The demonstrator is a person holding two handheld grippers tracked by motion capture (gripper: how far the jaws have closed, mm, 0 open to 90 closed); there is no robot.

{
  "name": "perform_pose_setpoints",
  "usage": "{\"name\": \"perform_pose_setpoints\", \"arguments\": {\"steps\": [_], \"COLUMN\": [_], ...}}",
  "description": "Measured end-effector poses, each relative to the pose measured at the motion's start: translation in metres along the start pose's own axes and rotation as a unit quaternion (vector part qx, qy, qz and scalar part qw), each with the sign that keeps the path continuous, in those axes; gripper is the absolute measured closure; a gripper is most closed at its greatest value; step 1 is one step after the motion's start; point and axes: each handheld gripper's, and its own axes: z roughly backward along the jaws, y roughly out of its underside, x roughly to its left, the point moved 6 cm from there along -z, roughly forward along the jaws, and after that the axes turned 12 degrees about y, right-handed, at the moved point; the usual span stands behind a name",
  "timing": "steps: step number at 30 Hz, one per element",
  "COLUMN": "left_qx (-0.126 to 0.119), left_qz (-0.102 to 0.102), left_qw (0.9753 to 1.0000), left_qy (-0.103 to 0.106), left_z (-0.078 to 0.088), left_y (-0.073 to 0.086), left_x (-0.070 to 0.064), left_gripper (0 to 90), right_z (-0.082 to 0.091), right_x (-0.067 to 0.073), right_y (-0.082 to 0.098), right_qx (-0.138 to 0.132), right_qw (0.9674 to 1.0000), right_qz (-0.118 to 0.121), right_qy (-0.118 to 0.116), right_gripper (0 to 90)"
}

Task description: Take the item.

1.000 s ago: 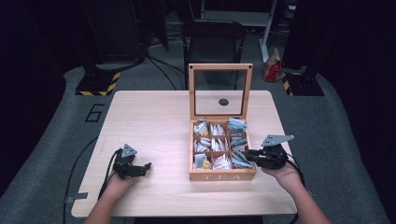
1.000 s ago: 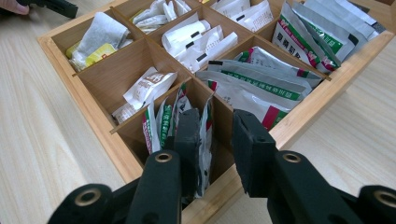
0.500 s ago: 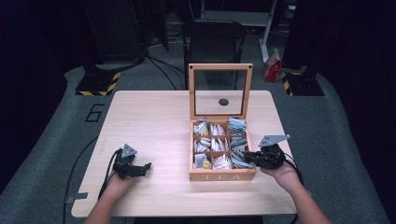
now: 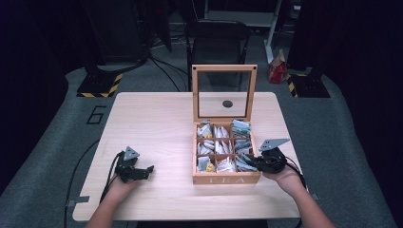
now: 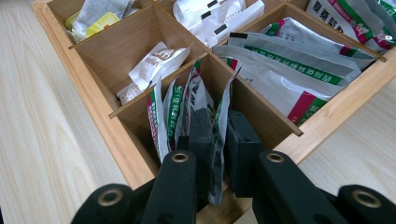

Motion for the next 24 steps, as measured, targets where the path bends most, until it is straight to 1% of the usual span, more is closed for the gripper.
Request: {"name": "perform_pose_setpoints", "arguments": {"steps": [4, 9, 11, 13, 15, 22, 24], "left_qx": [-0.001, -0.001, 0.0, 0.0, 0.0, -0.001, -0.001], "left_qz": [0.0, -0.001, 0.0, 0.0, 0.0, -0.001, -0.001], "left_qw": [1.0, 1.0, 1.0, 1.0, 1.0, 1.0, 1.0], "left_qy": [0.0, 0.0, 0.0, 0.0, 0.0, -0.001, -0.001], "left_z": [-0.0001, -0.0001, 0.0, 0.0, 0.0, -0.0002, -0.0001], "left_y": [-0.0001, -0.0001, 0.0, 0.0, 0.0, -0.0003, -0.0002], "left_x": [0.0001, 0.0002, 0.0, 0.0, 0.0, 0.0003, 0.0004], "left_gripper": [9.4, 9.4, 9.4, 9.4, 9.4, 9.4, 9.4], "right_z": [-0.0021, -0.0027, -0.0031, -0.003, -0.003, -0.0028, -0.0026], "right_x": [0.0007, 0.0005, 0.0013, 0.0023, 0.0027, 0.0037, 0.0037], "right_y": [0.0004, 0.0004, 0.0, 0.0002, 0.0, -0.0001, -0.0001], "right_qx": [0.001, 0.003, 0.002, 0.003, 0.004, 0.002, 0.002], "right_qw": [1.0, 0.9999, 1.0, 1.0, 1.0, 1.0, 1.0], "right_qz": [-0.005, -0.009, -0.006, -0.003, 0.0, -0.002, 0.001], "right_qy": [-0.004, -0.002, -0.003, -0.004, -0.005, -0.001, 0.0], "right_gripper": [83.9, 84.7, 87.8, 88.9, 89.2, 89.6, 89.8]}}
